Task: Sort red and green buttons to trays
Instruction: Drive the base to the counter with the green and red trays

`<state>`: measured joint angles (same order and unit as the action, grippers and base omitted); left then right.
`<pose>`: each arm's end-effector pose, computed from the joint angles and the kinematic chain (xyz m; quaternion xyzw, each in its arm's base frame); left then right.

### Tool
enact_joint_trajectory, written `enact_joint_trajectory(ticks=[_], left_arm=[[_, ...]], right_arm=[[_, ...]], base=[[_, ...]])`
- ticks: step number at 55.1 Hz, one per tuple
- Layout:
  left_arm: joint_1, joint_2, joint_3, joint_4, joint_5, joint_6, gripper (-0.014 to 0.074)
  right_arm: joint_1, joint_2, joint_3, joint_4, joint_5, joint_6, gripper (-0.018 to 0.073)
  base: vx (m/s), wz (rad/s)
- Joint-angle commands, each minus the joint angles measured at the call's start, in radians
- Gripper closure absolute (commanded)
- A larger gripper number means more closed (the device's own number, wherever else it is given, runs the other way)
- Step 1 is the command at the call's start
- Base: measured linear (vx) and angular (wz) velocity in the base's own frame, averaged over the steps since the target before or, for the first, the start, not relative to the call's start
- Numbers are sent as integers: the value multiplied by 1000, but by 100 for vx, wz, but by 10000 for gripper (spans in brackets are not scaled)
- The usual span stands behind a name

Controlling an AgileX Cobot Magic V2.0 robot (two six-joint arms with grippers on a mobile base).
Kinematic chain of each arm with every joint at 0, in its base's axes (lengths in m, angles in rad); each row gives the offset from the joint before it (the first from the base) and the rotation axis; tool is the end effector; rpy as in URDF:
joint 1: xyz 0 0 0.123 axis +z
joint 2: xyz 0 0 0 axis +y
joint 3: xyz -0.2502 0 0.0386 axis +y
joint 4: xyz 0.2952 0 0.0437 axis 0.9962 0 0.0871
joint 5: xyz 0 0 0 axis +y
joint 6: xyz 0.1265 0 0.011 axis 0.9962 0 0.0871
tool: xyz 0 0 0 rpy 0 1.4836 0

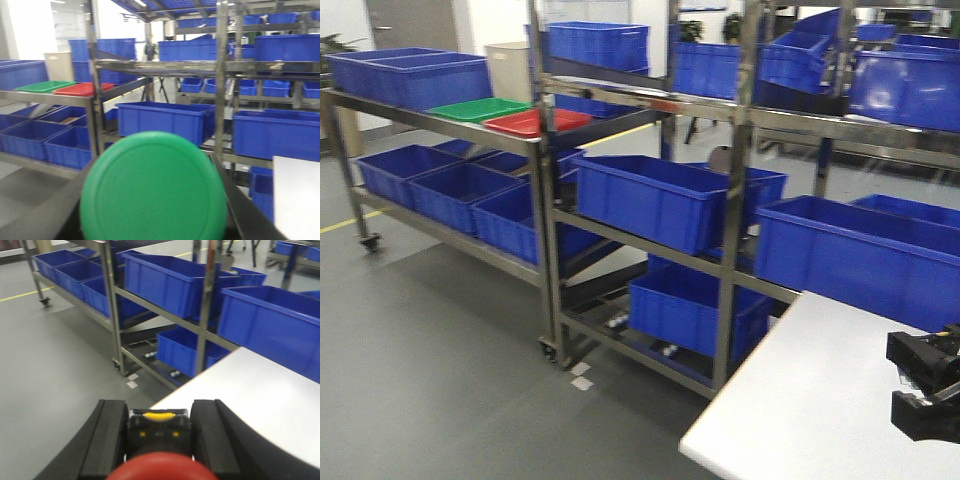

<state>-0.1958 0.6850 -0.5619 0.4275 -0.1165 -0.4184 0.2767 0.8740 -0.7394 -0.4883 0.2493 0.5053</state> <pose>0.2494 -0.0557 0.3272 0.0864 0.6764 -0.0855 0.7264 0.2820 0.0648 0.3098 -0.0629 0.7924 0.0468 0.6050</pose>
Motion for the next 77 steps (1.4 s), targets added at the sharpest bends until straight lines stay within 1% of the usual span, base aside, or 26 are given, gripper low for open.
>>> enact_joint_trajectory(ticks=[1,38,77], left_arm=[[-7,-3,-36,-8,-76,-10,594],[-7,-3,-36,-8,-76,-10,594],[-7,-3,-36,-8,-74,-10,594]], right_arm=[[1,-9,-31,-20,-79,-5,568],[1,-9,-31,-20,-79,-5,568],[1,-9,-31,-20,-66,-5,568]], base=[[0,43],[6,38],[17,47]])
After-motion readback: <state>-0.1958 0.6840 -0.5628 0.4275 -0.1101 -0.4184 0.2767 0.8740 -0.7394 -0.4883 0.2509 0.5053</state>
